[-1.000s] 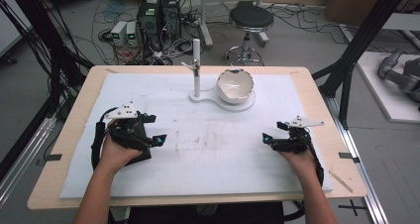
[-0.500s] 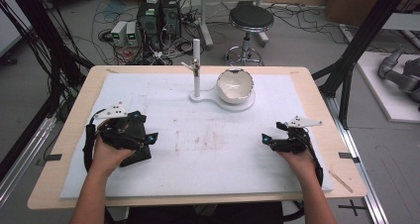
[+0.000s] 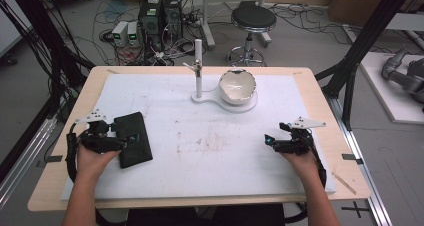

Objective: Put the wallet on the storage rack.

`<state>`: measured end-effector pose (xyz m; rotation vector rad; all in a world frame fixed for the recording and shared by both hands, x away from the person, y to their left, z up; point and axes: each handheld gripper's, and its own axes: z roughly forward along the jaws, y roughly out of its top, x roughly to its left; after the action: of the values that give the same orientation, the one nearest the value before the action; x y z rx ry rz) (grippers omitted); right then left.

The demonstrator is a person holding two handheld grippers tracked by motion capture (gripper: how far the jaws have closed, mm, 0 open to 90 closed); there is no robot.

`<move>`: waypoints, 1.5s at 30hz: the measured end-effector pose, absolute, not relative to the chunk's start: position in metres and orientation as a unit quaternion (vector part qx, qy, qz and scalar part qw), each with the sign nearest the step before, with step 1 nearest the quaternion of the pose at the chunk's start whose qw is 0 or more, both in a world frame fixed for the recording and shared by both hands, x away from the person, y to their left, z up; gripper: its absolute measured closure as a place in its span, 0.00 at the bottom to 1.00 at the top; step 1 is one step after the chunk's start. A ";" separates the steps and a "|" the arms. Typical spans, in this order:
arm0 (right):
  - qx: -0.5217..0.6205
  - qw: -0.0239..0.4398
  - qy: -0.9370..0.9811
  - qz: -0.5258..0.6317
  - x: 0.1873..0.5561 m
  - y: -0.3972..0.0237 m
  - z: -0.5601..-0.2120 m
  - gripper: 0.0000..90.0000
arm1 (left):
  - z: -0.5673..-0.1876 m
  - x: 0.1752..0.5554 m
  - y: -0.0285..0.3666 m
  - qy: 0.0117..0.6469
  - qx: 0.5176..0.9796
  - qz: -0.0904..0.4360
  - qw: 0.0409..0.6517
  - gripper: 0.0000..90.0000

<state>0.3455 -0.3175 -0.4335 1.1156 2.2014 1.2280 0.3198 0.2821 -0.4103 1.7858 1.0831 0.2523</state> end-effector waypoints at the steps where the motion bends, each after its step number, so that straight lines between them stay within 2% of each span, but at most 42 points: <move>1: 0.397 0.192 0.784 0.436 0.346 -0.318 -0.434 0.20 | -0.413 0.318 0.285 0.455 0.735 0.103 0.492 0.12; 16: 0.398 0.195 0.787 0.429 0.347 -0.317 -0.435 0.20 | -0.447 0.320 0.303 0.540 0.712 0.100 0.437 0.13; 19: 0.396 0.194 0.789 0.428 0.348 -0.316 -0.435 0.20 | -0.450 0.319 0.301 0.542 0.711 0.110 0.435 0.17; 21: 0.397 0.194 0.788 0.429 0.347 -0.315 -0.435 0.20 | -0.450 0.318 0.300 0.546 0.709 0.120 0.429 0.25; 29: 0.395 0.194 0.790 0.428 0.347 -0.315 -0.435 0.20 | -0.451 0.316 0.297 0.551 0.704 0.128 0.430 0.31; 38: 0.394 0.196 0.790 0.427 0.346 -0.315 -0.435 0.20 | -0.448 0.315 0.291 0.559 0.693 0.113 0.441 0.59; 40: 0.395 0.198 0.790 0.426 0.346 -0.315 -0.435 0.20 | -0.446 0.315 0.291 0.565 0.687 0.114 0.443 0.75; 41: 0.395 0.198 0.790 0.426 0.346 -0.315 -0.435 0.20 | -0.446 0.315 0.292 0.568 0.684 0.111 0.445 0.75; 45: 0.393 0.197 0.791 0.426 0.347 -0.315 -0.435 0.20 | -0.446 0.315 0.294 0.569 0.672 0.107 0.462 0.87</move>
<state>0.3465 -0.3146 -0.4349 1.0992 2.2148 1.1917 0.3151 0.2942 -0.4456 1.6521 1.3981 0.2621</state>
